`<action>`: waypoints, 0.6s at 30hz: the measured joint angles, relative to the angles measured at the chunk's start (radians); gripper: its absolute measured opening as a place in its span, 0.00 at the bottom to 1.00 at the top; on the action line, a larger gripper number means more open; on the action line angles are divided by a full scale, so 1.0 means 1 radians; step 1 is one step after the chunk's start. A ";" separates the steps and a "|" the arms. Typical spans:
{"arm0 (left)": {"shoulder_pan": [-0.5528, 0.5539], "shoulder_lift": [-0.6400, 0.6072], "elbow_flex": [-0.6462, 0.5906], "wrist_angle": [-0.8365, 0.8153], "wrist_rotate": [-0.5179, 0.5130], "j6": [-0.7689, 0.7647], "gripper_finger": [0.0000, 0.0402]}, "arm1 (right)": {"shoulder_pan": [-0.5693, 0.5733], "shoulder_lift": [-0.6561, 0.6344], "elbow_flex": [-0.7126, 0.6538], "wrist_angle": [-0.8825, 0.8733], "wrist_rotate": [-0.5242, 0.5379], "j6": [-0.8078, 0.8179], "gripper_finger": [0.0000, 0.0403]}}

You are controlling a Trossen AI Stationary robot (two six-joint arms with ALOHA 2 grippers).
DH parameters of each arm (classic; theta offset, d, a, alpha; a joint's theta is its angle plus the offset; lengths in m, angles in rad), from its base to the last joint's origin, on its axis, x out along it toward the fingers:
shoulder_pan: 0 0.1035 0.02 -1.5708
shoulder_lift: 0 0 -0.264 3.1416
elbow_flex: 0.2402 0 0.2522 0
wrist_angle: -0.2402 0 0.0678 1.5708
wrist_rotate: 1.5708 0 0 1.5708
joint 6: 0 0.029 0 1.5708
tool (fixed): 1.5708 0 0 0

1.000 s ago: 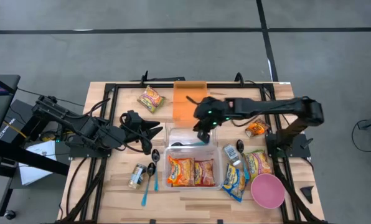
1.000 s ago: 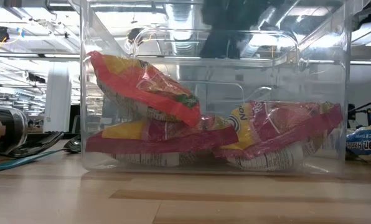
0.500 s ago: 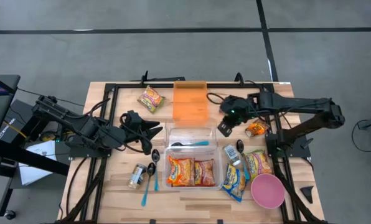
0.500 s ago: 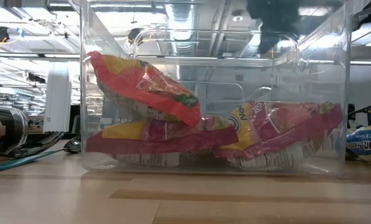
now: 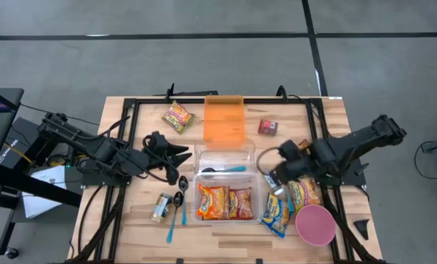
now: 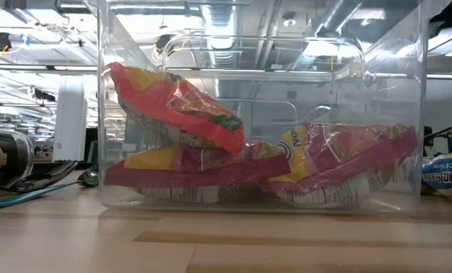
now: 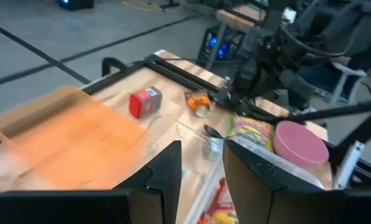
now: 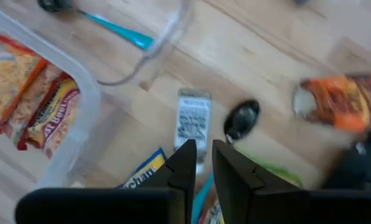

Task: Pick & Place Food Item
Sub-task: Put the green noodle pack into the white transparent bin

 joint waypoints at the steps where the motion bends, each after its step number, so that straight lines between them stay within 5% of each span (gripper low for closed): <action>1: 0.000 0.000 0.000 -0.003 0.013 0.000 0.28 | 0.034 0.008 0.002 -0.018 0.013 0.062 0.12; 8: 0.003 0.000 0.000 -0.010 0.029 0.000 0.28 | 0.216 0.078 0.001 -0.118 0.017 0.351 0.12; 18: 0.068 0.009 -0.001 0.009 0.015 0.000 0.28 | 0.318 0.094 0.001 -0.127 -0.032 0.454 0.12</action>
